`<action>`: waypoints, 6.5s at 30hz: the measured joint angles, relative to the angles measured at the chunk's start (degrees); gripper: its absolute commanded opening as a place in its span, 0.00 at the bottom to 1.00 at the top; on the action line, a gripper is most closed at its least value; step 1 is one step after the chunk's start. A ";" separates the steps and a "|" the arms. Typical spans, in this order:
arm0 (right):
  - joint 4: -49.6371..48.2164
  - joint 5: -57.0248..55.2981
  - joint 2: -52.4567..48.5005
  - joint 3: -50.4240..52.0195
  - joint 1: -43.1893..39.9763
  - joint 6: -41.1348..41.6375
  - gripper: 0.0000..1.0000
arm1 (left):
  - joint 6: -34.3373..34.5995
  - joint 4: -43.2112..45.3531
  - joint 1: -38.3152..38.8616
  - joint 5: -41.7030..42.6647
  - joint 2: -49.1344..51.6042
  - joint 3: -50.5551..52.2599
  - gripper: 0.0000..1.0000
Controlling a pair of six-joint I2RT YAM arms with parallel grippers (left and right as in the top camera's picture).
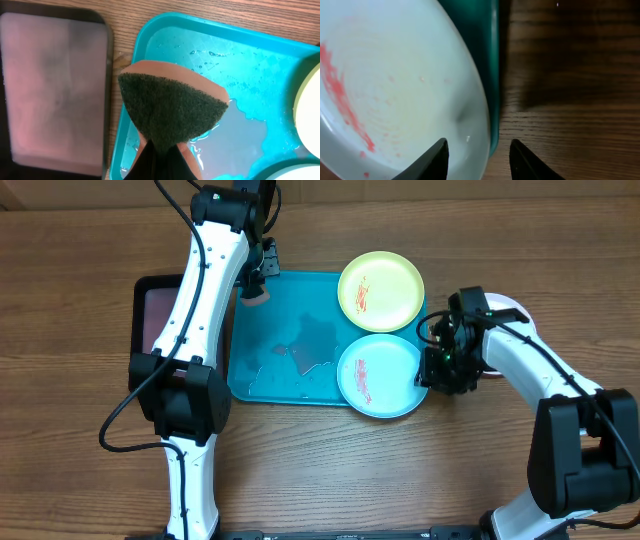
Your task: Clean dirty plates on tray and stack at the side
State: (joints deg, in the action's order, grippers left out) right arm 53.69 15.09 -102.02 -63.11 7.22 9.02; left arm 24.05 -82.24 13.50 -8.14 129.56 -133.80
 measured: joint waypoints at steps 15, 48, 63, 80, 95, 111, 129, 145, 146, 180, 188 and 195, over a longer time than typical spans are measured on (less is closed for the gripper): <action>0.37 -0.26 0.00 0.68 -0.02 0.33 0.04 | 0.00 -0.02 0.00 0.00 0.00 0.00 0.04; -23.91 -11.52 -1.07 0.37 22.86 37.48 0.04 | 0.00 -0.02 -0.02 0.00 0.00 0.00 0.04; -27.08 -9.92 -3.91 0.37 23.06 41.66 0.04 | 0.00 -0.02 0.00 0.00 0.00 0.02 0.04; -22.43 -2.56 -4.04 -4.74 23.23 27.10 0.53 | 0.00 0.57 -0.02 0.20 0.00 0.02 0.04; -27.52 -1.84 -10.54 -6.25 20.63 3.85 0.28 | 0.00 1.73 0.00 3.08 0.00 0.04 0.04; -29.81 -2.45 -10.75 -6.29 20.63 15.65 0.04 | 0.00 -6.84 0.00 3.26 0.00 0.07 0.04; -29.81 -2.45 -10.78 -6.29 20.63 22.10 0.04 | -0.61 7.91 7.08 5.09 0.00 23.52 0.04; -29.62 -2.58 -10.84 -6.29 20.79 22.21 0.04 | -17.46 17.57 6.38 8.46 -2.64 36.70 0.04; -29.62 -2.64 -10.84 -6.29 20.79 22.16 0.04 | -19.78 17.18 6.12 9.97 -2.64 36.70 0.04; -29.44 -3.28 -10.84 -6.32 20.79 21.84 0.04 | 5.99 15.45 9.46 8.28 -5.27 41.27 0.04; -29.44 -3.30 -10.84 -6.32 20.79 21.81 0.04 | 9.16 17.33 10.91 5.31 -6.67 43.82 0.04; -29.55 -3.98 -10.84 -6.32 20.63 22.23 0.04 | 9.53 23.56 10.62 2.14 -6.64 42.69 0.04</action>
State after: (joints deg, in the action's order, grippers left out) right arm 24.14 11.11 -112.86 -69.43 27.86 31.24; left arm 33.58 -58.67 24.12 -6.00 122.91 -91.11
